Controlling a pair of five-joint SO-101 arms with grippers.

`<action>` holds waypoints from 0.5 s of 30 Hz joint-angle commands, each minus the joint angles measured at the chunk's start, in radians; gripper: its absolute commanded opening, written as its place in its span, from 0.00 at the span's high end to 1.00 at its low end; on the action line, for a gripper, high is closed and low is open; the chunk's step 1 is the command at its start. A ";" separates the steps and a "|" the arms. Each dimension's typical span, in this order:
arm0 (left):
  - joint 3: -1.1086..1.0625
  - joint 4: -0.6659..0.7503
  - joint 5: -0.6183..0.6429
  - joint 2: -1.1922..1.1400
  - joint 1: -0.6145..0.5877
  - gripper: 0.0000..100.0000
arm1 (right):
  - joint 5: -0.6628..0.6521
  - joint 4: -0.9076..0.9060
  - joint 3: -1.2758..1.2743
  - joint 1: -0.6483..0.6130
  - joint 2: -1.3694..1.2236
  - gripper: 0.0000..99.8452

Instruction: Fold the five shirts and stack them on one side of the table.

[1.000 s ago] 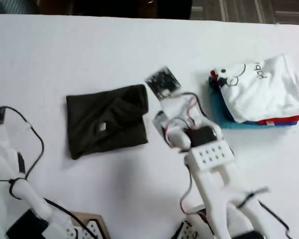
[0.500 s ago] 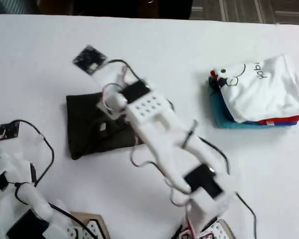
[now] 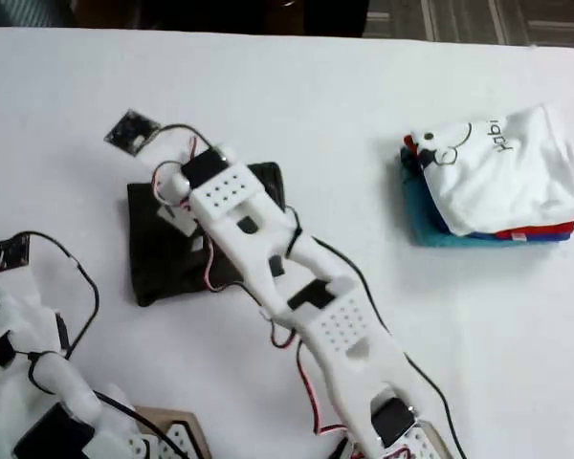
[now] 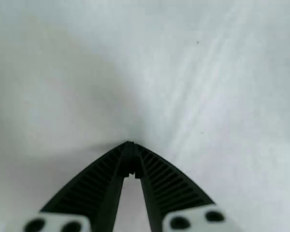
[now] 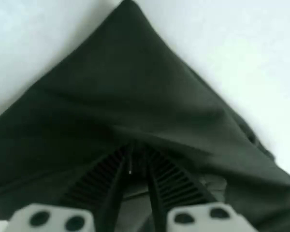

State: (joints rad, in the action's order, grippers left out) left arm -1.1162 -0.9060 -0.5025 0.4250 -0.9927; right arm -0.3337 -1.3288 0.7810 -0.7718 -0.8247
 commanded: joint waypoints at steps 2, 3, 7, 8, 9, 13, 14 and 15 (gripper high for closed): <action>0.002 0.008 0.014 0.037 -0.011 0.97 | 0.005 -0.091 0.115 -0.007 -0.045 0.98; -0.002 0.008 0.014 0.046 -0.011 0.97 | 0.003 -0.117 0.130 -0.007 -0.053 0.98; -0.005 0.009 0.014 0.055 -0.006 0.97 | 0.003 -0.237 0.189 0.001 -0.056 0.98; -0.007 0.011 0.014 0.055 -0.006 0.97 | 0.003 -0.268 0.212 0.007 -0.056 0.98; -0.016 0.014 0.014 0.058 -0.006 0.97 | 0.003 -0.303 0.239 0.013 -0.056 0.98; -0.021 0.015 0.012 0.060 -0.006 0.97 | 0.002 -0.415 0.316 0.050 -0.056 0.98; -0.021 0.015 0.012 0.060 -0.006 0.97 | 0.002 -0.435 0.322 0.061 -0.056 0.98; -0.021 0.015 0.012 0.060 -0.006 0.97 | 0.002 -0.440 0.316 0.071 -0.056 0.98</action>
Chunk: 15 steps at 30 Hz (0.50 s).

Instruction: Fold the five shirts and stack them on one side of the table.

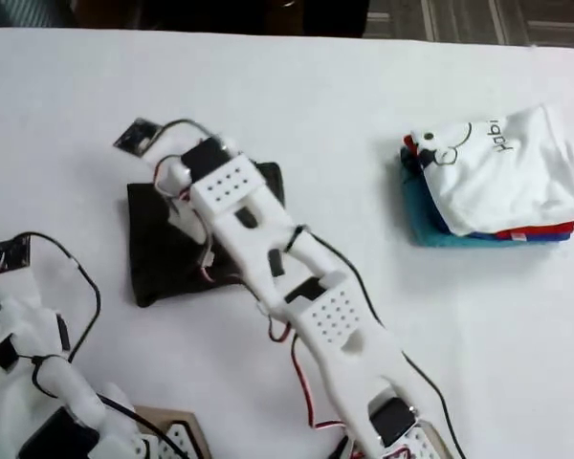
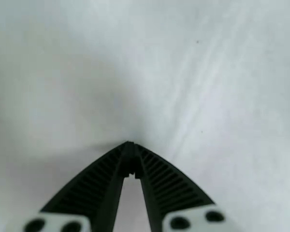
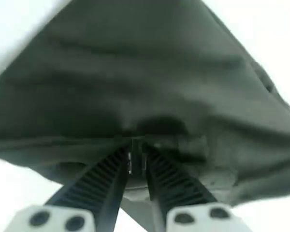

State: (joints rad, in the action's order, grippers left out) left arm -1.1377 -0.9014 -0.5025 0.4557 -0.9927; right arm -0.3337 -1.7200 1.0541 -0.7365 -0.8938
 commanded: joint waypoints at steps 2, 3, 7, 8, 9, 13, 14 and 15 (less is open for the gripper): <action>-0.001 0.011 0.012 0.029 -0.006 0.97 | 0.002 -0.048 0.006 0.062 0.015 0.98; -0.001 0.011 0.012 0.029 -0.006 0.97 | 0.002 -0.048 -0.015 0.070 0.015 0.98; -0.001 0.011 0.012 0.029 -0.006 0.97 | 0.002 -0.050 -0.157 0.082 0.058 0.98; -0.001 0.011 0.012 0.029 -0.006 0.97 | 0.002 -0.050 -0.212 0.082 0.091 0.98; -0.001 0.012 0.012 0.029 -0.006 0.97 | 0.002 -0.050 -0.269 0.081 0.133 0.98; -0.002 0.023 0.012 0.029 -0.006 0.97 | 0.002 -0.048 -0.505 0.082 0.338 0.98; -0.002 0.023 0.012 0.029 -0.006 0.97 | 0.002 -0.048 -0.555 0.082 0.387 0.98; -0.002 0.023 0.012 0.029 -0.006 0.97 | 0.002 -0.048 -0.603 0.084 0.430 0.98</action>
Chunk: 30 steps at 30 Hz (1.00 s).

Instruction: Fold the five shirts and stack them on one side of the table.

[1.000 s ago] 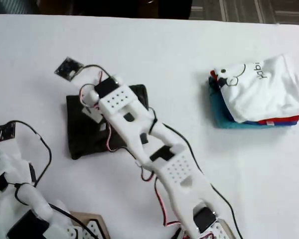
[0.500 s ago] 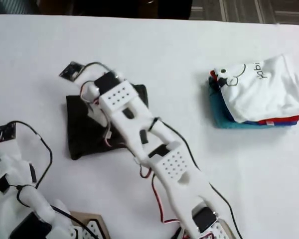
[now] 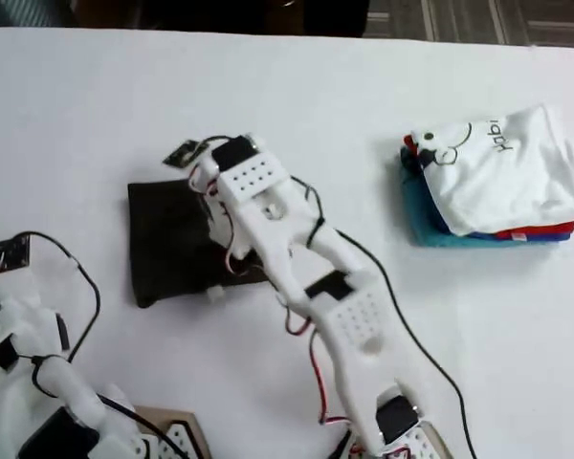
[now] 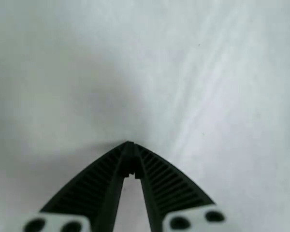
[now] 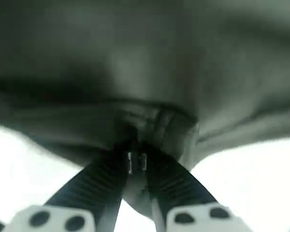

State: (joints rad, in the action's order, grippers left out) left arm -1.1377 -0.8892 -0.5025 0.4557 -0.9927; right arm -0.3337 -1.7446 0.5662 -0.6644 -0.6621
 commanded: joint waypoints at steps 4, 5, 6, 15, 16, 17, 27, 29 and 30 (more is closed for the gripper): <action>-0.002 0.011 0.012 0.029 -0.006 0.97 | 0.003 0.028 -0.186 0.012 0.323 0.98; -0.002 0.011 0.012 0.029 -0.006 0.97 | 0.009 0.071 -0.184 0.012 0.334 0.98; -0.002 0.011 0.012 0.029 -0.006 0.97 | 0.009 0.125 -0.189 0.010 0.338 0.98; -0.002 0.011 0.012 0.029 -0.006 0.97 | 0.006 0.383 -0.321 0.019 0.182 0.98; -0.002 0.011 0.012 0.029 -0.006 0.97 | 0.009 0.354 -0.322 0.027 0.173 0.98; -0.002 0.011 0.012 0.029 -0.006 0.97 | 0.009 0.321 -0.322 0.030 0.173 0.98; -0.002 0.011 0.012 0.029 -0.006 0.97 | 0.002 0.093 -0.319 0.111 0.340 0.98; -0.002 0.011 0.012 0.029 -0.006 0.97 | 0.006 0.183 -0.319 0.156 0.380 0.98; -0.002 0.011 0.012 0.029 -0.006 0.97 | 0.009 0.252 -0.319 0.180 0.390 0.98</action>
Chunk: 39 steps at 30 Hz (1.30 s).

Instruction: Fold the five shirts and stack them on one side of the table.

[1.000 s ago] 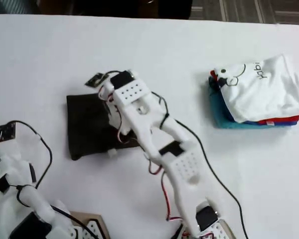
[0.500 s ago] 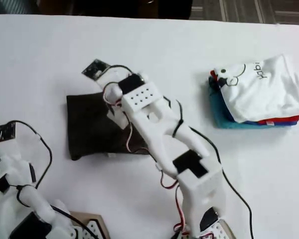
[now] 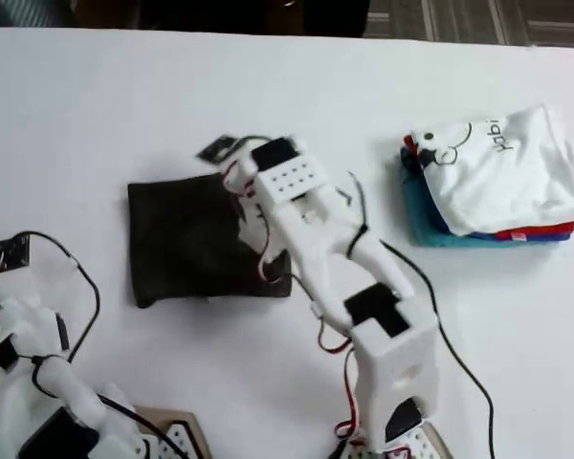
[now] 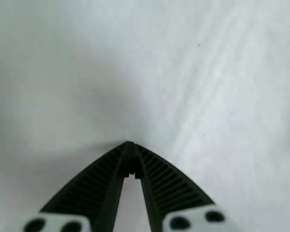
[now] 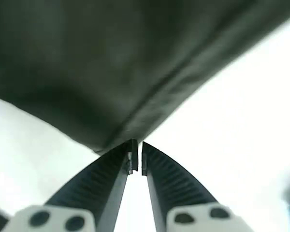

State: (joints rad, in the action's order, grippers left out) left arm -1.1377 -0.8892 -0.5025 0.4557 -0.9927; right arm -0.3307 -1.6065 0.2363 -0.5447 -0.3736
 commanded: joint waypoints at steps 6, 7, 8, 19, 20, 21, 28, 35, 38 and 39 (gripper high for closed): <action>-0.002 0.011 0.012 0.029 -0.006 0.97 | 0.166 0.449 0.012 0.139 0.051 0.83; -0.002 0.011 0.012 0.029 -0.006 0.97 | 0.186 0.463 0.015 0.134 0.031 0.79; -0.002 0.011 0.012 0.029 -0.006 0.97 | 0.190 0.467 0.029 0.122 0.007 0.77; -0.004 0.011 0.012 0.029 -0.006 0.97 | 0.196 0.354 0.419 0.105 -0.328 0.78; -0.004 0.011 0.012 0.029 -0.006 0.97 | 0.196 0.334 0.465 0.105 -0.358 0.78; -0.004 0.011 0.012 0.029 -0.006 0.97 | 0.196 0.314 0.509 0.104 -0.389 0.78; -0.004 0.011 0.012 0.029 -0.006 0.97 | 0.192 0.171 0.767 0.070 -0.575 0.78; -0.004 0.011 0.012 0.029 -0.006 0.97 | 0.195 0.018 1.040 0.073 -0.615 0.78; -0.004 0.011 0.012 0.029 -0.006 0.97 | 0.198 -0.085 1.183 0.067 -0.608 0.78; -0.004 0.011 0.012 0.029 -0.006 0.97 | 0.198 -0.116 1.215 0.059 -0.608 0.78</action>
State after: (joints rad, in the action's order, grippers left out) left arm -1.1408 -0.8892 -0.5025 0.4557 -0.9927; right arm -0.1435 -1.6433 1.3195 -0.4634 -1.0042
